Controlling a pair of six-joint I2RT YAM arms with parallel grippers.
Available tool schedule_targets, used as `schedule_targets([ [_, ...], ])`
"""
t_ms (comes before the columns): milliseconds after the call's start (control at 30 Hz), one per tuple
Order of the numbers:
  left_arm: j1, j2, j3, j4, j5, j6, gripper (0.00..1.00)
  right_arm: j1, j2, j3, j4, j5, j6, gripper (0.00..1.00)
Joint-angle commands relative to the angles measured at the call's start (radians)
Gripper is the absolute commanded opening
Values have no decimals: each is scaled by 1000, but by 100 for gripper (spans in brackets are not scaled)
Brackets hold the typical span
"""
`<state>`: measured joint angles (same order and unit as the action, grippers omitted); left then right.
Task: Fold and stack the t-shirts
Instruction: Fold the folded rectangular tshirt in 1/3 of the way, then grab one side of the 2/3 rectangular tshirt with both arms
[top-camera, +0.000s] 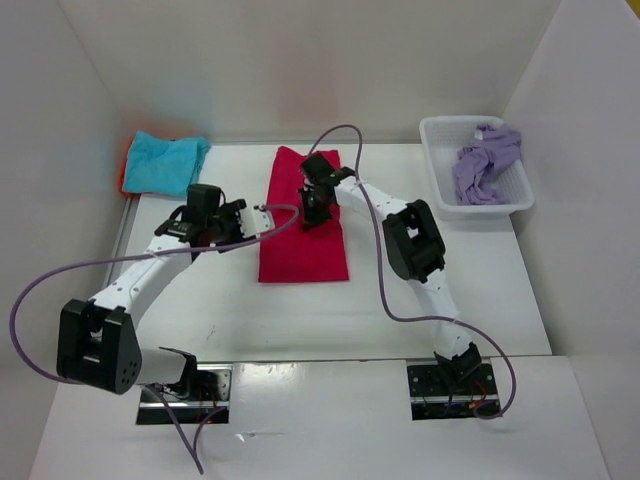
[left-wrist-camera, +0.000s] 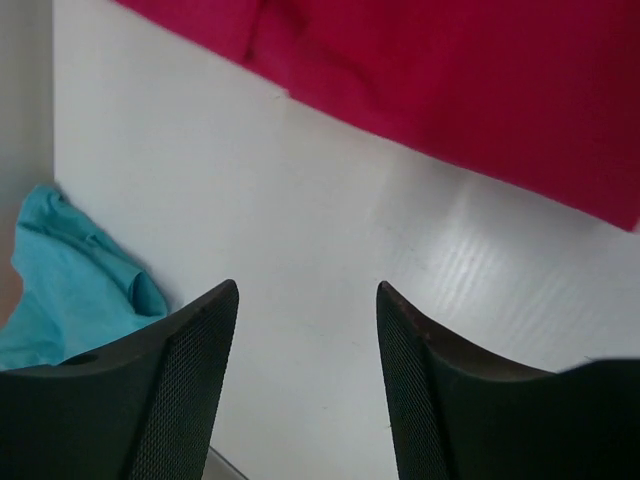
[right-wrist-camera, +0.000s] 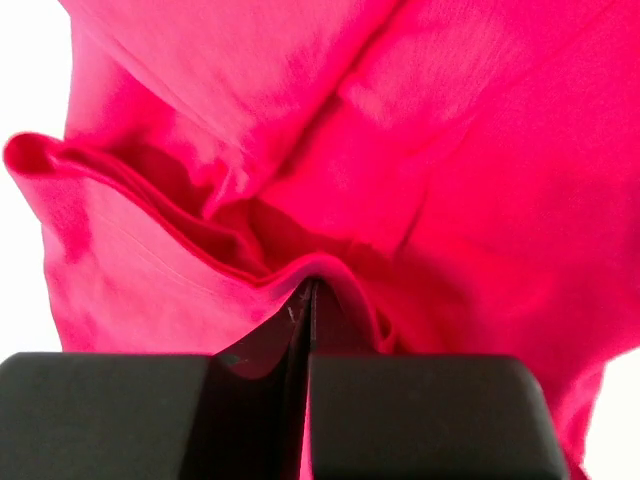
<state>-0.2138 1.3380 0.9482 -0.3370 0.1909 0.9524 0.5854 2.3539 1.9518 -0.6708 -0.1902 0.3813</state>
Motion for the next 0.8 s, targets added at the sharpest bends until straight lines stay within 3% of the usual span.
schedule_targets([
  [0, -58, -62, -46, -115, 94, 83, 65, -6, 39, 172, -111, 149, -32, 0],
  [100, -122, -91, -103, -148, 94, 193, 73, -6, 16, 251, -167, 198, -42, 4],
  [200, -182, -91, -152, -189, 117, 333, 85, -6, -97, 216, -167, 224, -51, 27],
  [233, -196, -91, -163, -189, 117, 360, 87, -6, -135, 150, -153, 224, -51, 46],
  [300, -234, -77, -183, -155, 117, 388, 88, -15, -253, 63, -124, 235, -23, 56],
  [600, -271, 22, -216, -99, 79, 450, 89, -61, -560, -561, 39, 121, 103, 57],
  [767, -282, 79, -227, -42, 55, 450, 89, -70, -637, -723, 103, 67, 163, 66],
])
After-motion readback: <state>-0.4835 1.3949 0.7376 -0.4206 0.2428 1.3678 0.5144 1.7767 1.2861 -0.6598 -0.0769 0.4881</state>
